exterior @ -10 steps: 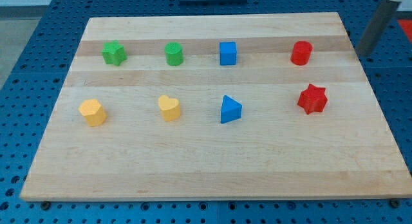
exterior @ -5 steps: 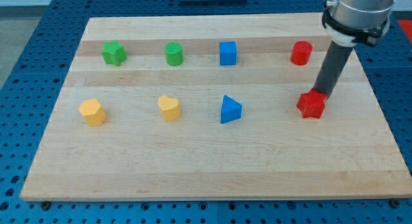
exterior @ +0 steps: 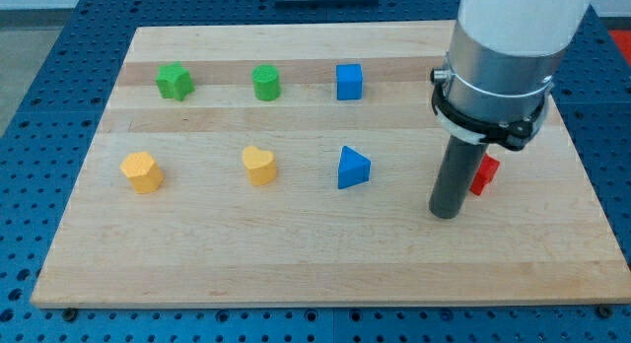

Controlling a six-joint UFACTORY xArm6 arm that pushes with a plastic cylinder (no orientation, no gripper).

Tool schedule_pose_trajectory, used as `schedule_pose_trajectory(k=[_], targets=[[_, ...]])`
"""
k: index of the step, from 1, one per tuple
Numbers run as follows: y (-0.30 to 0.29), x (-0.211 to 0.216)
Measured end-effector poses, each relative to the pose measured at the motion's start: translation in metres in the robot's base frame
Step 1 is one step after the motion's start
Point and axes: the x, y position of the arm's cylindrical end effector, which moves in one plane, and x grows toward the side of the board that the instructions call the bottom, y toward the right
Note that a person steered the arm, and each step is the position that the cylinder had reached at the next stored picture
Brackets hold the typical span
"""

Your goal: Move the red star towards the bottom right of the board

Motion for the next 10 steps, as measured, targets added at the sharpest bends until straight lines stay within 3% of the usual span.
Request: schedule_pose_trajectory(k=[2,3,4,5,7,9,10], targets=[[0.005,-0.067],[0.014,-0.058],[0.015,-0.010],[0.015,0.008],[0.034,-0.045],[0.047,0.024],[0.050,-0.003]])
